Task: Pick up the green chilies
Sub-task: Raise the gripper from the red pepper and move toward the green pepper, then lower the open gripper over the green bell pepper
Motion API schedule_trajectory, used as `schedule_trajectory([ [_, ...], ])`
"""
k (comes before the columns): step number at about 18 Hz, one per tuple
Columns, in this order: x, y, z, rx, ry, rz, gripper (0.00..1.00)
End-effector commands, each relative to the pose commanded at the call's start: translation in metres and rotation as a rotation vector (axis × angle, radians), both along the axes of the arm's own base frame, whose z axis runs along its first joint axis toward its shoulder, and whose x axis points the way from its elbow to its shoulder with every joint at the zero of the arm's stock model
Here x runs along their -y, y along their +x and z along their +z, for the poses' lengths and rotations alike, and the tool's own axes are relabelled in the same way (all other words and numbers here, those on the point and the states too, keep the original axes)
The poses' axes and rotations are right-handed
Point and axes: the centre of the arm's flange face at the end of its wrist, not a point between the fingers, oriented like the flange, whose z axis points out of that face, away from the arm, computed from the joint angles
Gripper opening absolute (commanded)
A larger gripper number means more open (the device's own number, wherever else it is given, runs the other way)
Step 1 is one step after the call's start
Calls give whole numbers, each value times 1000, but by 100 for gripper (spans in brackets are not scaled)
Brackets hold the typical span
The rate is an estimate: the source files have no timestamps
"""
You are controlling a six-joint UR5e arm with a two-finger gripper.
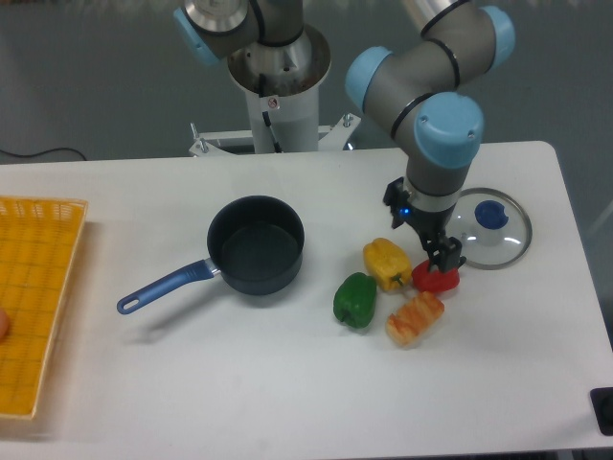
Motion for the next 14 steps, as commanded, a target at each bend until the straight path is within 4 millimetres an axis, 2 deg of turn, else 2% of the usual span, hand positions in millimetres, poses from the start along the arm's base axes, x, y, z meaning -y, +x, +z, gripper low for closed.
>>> schedule_trajectory([
  [3,-1,3,-2,14,10,44,100],
  [9,-3,15,-24,50,61,192,100],
  [14,-8,20,-31,71,68,266,100],
])
